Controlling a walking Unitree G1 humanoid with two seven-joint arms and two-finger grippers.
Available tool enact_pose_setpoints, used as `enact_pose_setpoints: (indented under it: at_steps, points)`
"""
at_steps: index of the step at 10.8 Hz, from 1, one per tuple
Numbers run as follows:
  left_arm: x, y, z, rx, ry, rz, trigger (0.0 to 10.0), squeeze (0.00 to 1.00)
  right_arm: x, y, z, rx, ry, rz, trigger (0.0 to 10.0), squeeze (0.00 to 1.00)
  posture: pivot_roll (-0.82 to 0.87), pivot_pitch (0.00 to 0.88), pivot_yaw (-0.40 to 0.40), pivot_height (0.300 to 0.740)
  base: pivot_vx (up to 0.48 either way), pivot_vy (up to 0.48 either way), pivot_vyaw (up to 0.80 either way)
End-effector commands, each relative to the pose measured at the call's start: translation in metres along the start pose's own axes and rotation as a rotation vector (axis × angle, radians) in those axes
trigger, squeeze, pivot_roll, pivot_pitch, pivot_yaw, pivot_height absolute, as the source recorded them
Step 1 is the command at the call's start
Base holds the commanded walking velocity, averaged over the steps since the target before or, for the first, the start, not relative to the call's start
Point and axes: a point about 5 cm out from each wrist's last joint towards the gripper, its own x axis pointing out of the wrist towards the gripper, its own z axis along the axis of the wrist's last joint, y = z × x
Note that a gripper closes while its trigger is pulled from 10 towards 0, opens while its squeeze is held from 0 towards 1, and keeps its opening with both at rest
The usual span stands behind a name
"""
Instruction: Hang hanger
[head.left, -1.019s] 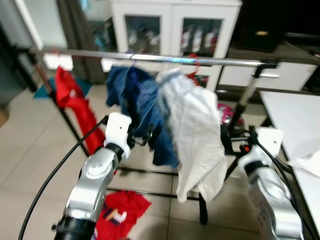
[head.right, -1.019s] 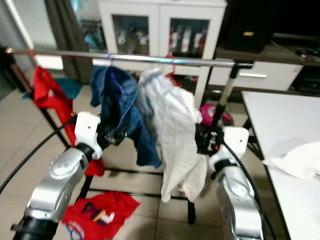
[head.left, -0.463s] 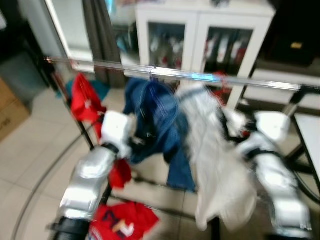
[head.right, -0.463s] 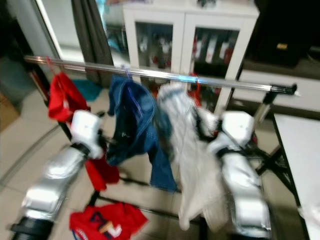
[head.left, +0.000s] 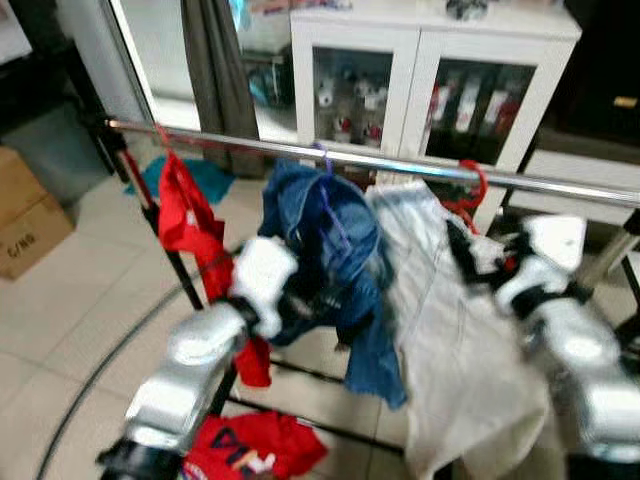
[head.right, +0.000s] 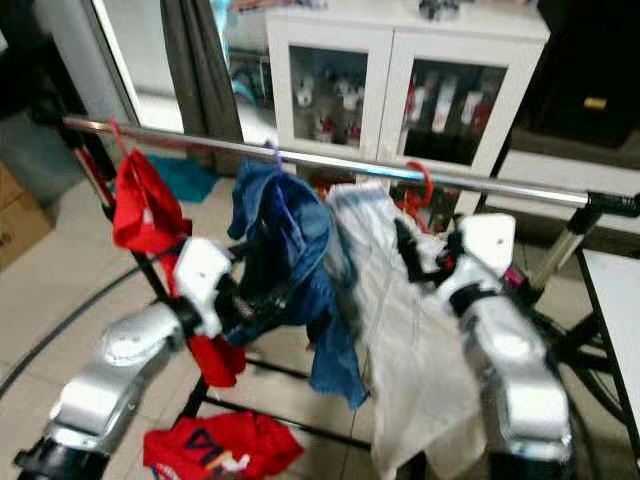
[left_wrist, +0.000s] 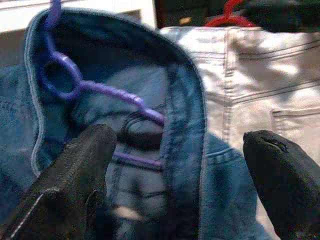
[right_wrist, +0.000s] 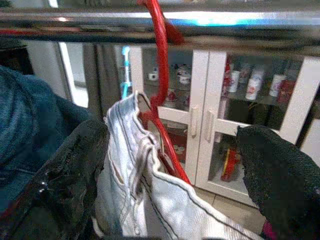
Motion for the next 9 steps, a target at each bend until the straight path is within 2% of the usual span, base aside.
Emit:
enact_pose_setpoints:
  at_steps: [1, 3, 5, 7, 8, 9]
  points:
    - [0.004, 0.007, 0.007, 0.026, -0.035, 0.027, 10.0, 0.67, 0.003, -0.005, 0.006, 0.001, -0.009, 0.017, 10.0, 1.00, -0.02, 0.000, 0.007, 0.740, 0.000, 0.000, 0.00]
    - [0.015, 0.026, 0.005, -0.006, -0.057, 0.209, 10.0, 0.65, 0.009, -0.011, 0.009, -0.017, 0.017, 0.055, 10.0, 1.00, -0.03, 0.000, 0.006, 0.740, 0.000, 0.000, 0.00]
    - [0.022, 0.038, 0.001, -0.031, -0.042, 0.212, 10.0, 0.63, 0.016, -0.016, 0.012, -0.015, 0.037, 0.092, 10.0, 1.00, -0.03, 0.000, -0.009, 0.740, 0.000, 0.000, 0.00]
    - [0.029, 0.053, 0.005, -0.047, -0.057, 0.322, 10.0, 0.64, 0.018, -0.020, 0.011, -0.028, 0.061, 0.091, 10.0, 1.00, -0.03, 0.000, -0.016, 0.740, 0.000, 0.000, 0.00]
    - [0.034, 0.052, 0.007, -0.034, -0.054, 0.278, 10.0, 0.64, 0.017, -0.021, 0.011, -0.029, 0.069, 0.091, 10.0, 1.00, -0.05, 0.000, -0.014, 0.740, 0.000, 0.000, 0.00]
    - [0.041, 0.046, 0.010, -0.084, -0.073, 0.176, 10.0, 0.64, 0.014, -0.021, 0.009, -0.027, 0.082, 0.091, 10.0, 1.00, -0.06, 0.000, -0.007, 0.740, 0.000, 0.000, 0.00]
